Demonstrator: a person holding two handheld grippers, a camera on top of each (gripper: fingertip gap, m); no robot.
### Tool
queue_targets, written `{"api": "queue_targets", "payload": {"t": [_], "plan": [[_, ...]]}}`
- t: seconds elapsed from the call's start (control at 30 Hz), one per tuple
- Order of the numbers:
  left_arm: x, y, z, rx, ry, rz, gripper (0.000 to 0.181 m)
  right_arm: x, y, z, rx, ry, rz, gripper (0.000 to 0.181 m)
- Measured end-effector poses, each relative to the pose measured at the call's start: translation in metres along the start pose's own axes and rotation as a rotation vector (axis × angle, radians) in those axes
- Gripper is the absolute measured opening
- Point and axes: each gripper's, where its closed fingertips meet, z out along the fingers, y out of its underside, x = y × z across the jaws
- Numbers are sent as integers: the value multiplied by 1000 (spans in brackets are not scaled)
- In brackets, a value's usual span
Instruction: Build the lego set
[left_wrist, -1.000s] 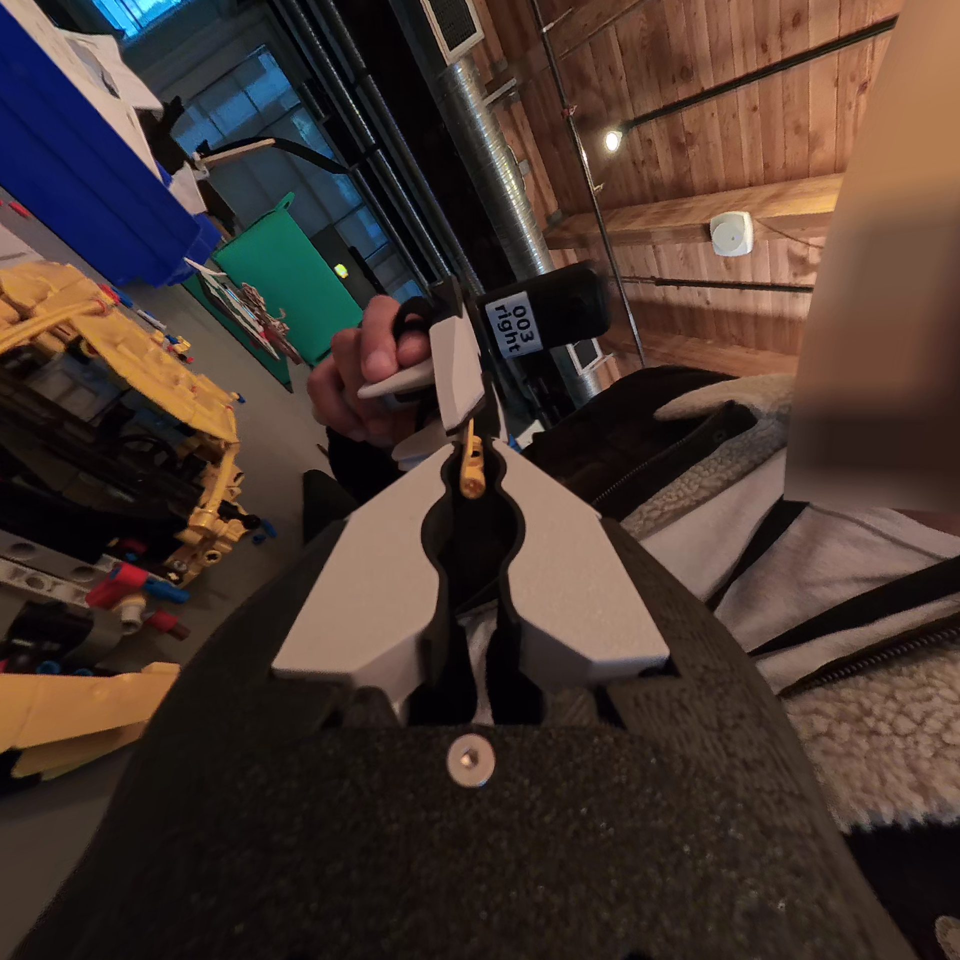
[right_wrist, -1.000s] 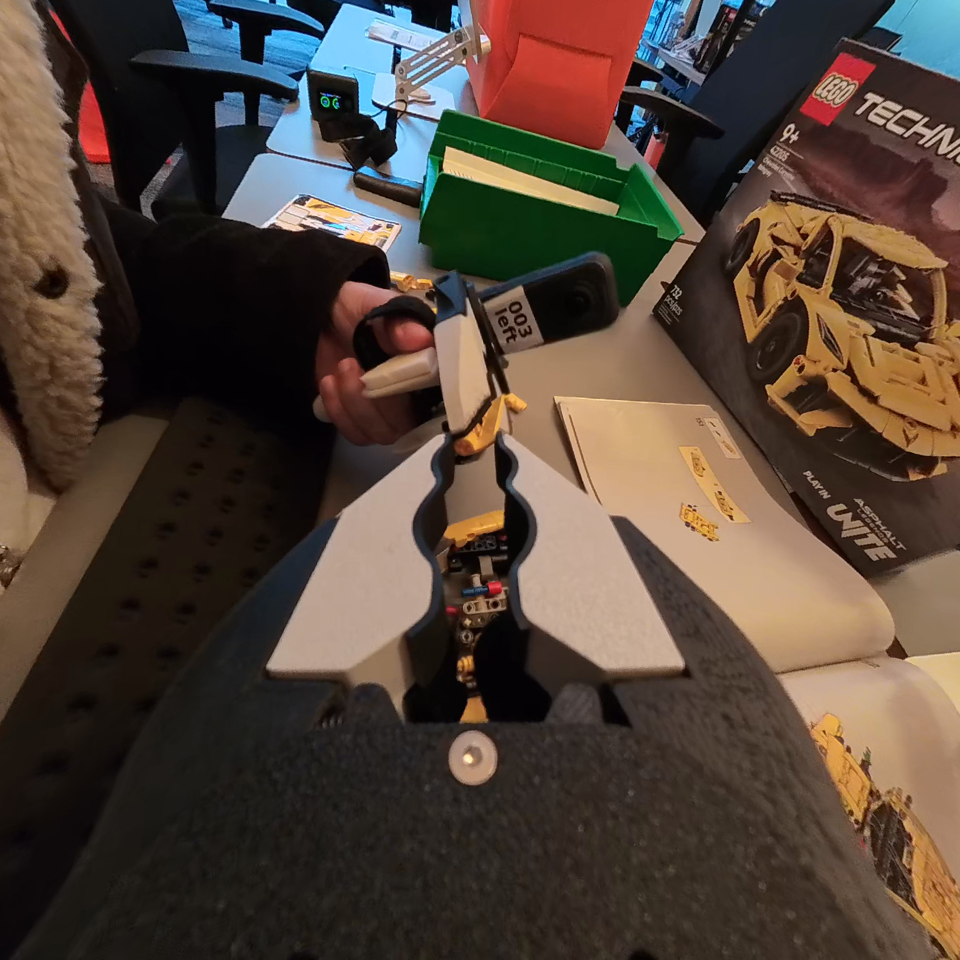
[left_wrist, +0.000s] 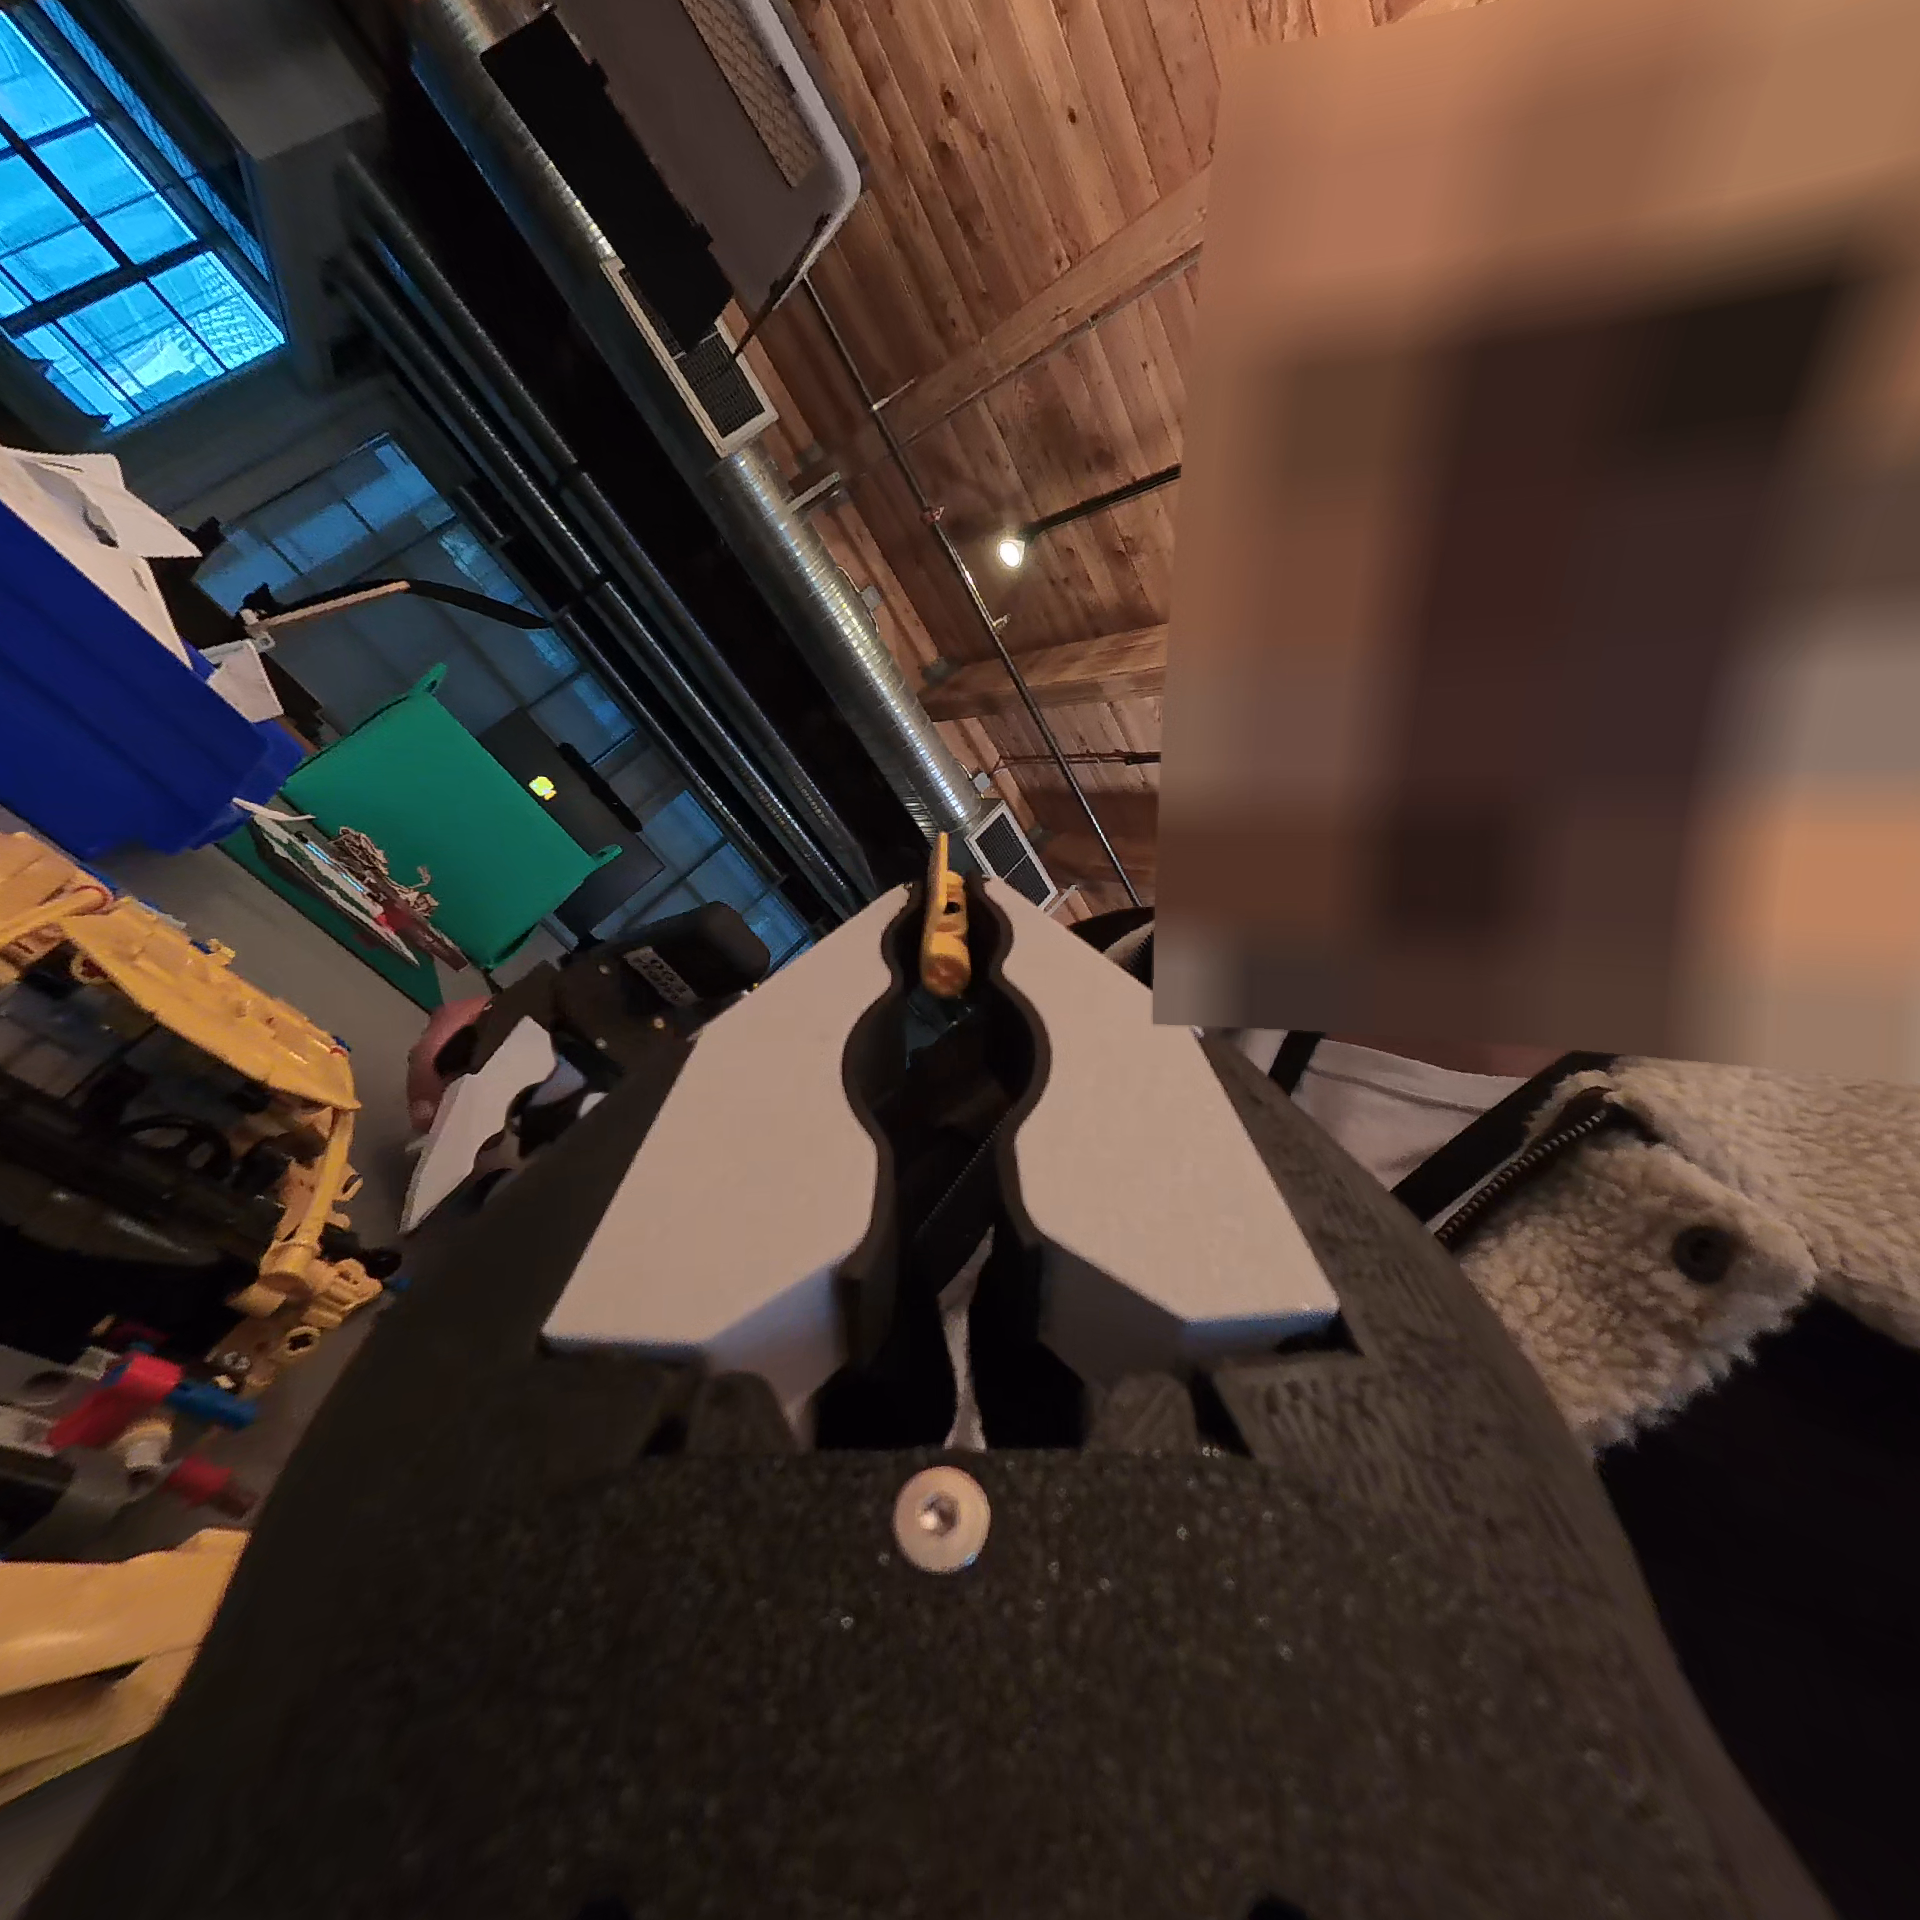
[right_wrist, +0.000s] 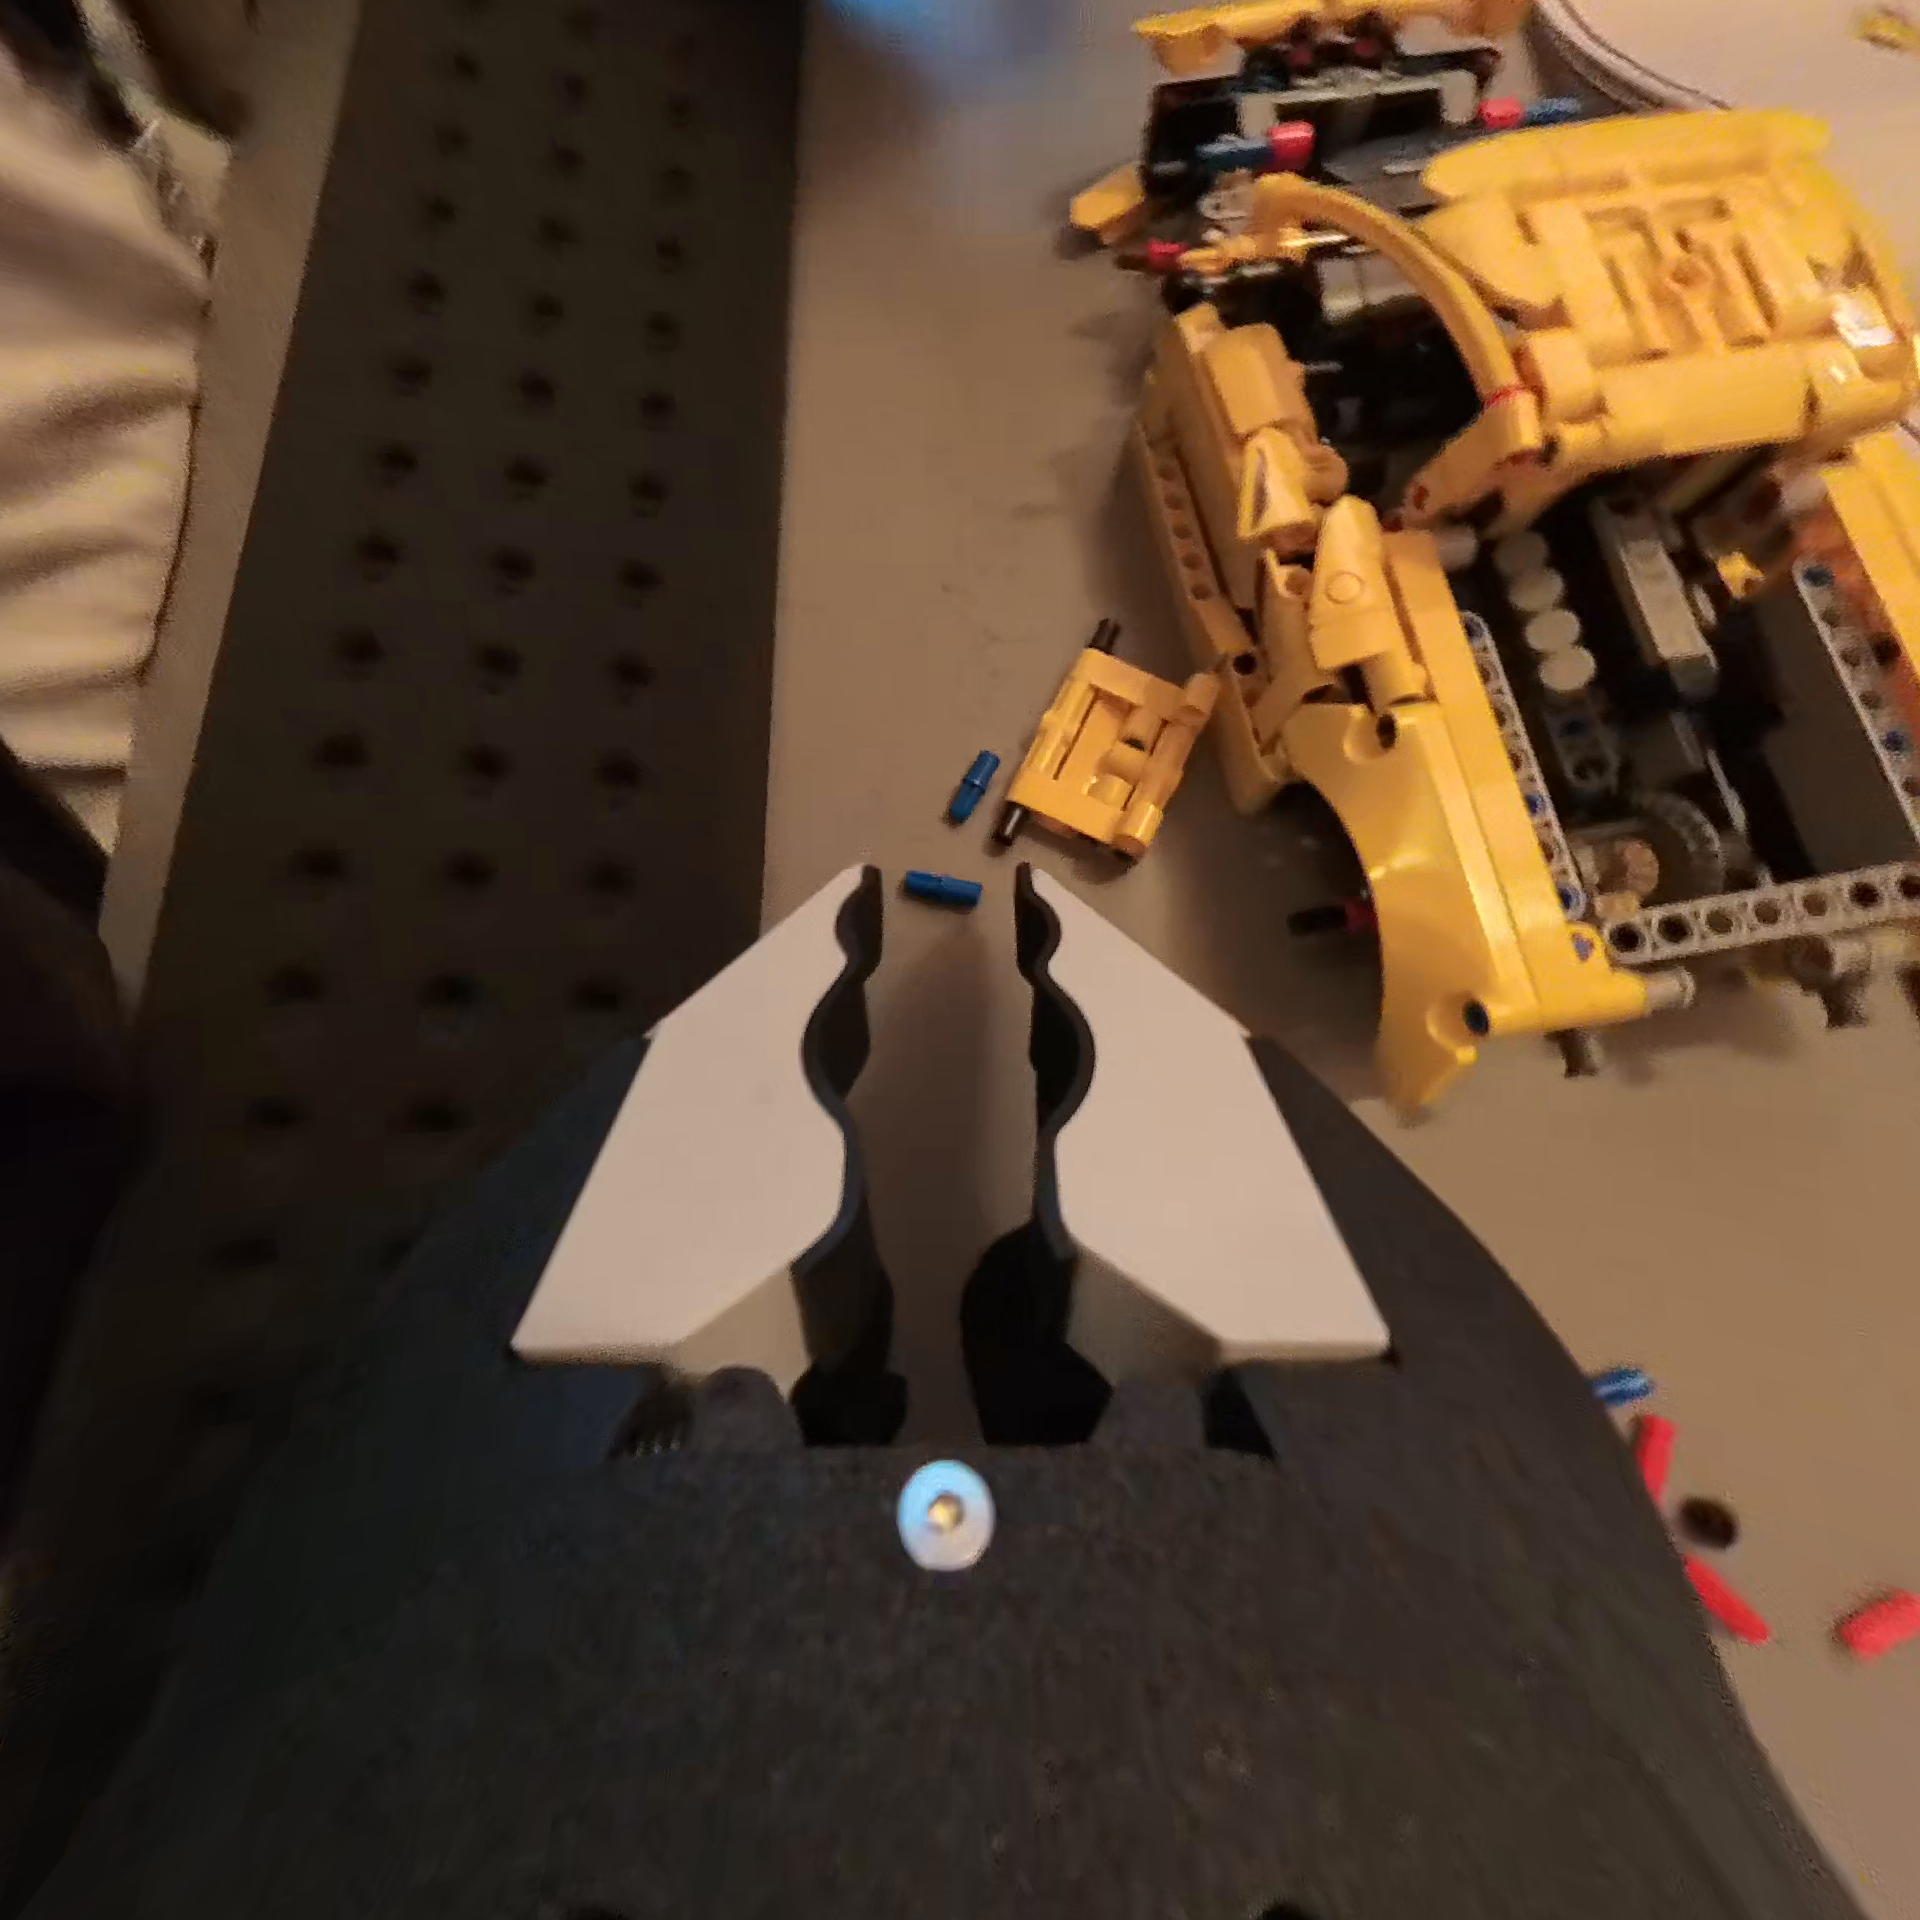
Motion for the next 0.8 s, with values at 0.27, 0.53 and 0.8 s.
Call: {"api": "queue_targets", "payload": {"t": [0.27, 0.53, 0.8], "plan": [[5, 25, 9, -137, 65, -20, 6, -3, 11, 8, -37, -290, -218, 26], [-9, 28, 5, -168, -12, -5, 6, -7, 9, 11, 8, -373, -298, 14], [-13, 31, 6, -180, -20, -20, 7, -13, 12, 9, 46, -290, -315, 5]]}}
